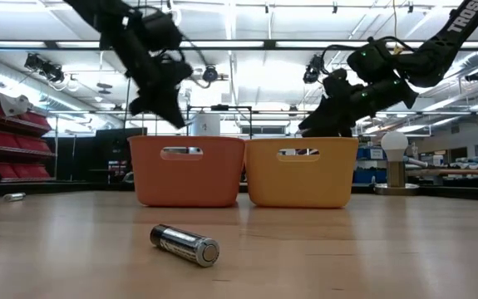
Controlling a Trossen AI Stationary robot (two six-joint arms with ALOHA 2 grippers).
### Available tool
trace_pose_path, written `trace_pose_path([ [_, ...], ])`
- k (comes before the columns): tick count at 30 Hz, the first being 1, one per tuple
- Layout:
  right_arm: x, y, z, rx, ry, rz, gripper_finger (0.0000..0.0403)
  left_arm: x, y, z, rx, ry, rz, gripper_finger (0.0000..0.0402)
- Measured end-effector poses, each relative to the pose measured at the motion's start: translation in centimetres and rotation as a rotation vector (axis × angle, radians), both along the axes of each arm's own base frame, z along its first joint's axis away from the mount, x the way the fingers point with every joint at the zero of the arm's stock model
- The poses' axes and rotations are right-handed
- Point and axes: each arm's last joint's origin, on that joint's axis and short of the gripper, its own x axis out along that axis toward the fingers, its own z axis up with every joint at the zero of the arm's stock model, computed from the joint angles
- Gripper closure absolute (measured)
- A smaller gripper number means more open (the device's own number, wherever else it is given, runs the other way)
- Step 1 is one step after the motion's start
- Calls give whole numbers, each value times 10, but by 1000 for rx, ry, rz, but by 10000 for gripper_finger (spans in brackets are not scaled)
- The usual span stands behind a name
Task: Sort batteries
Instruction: Put the silver battery into the yellow bin
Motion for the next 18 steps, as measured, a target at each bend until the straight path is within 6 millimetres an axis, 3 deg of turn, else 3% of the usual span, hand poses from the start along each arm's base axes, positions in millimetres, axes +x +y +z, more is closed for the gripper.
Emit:
trace_pose_path([
  [7, -2, 0, -4, 130, 1, -55, 239, 39, -21, 17, 120, -127, -341, 385],
  [18, 1, 7, -6, 246, 4, -123, 243, 90, -38, -4, 150, -352, -698, 385],
])
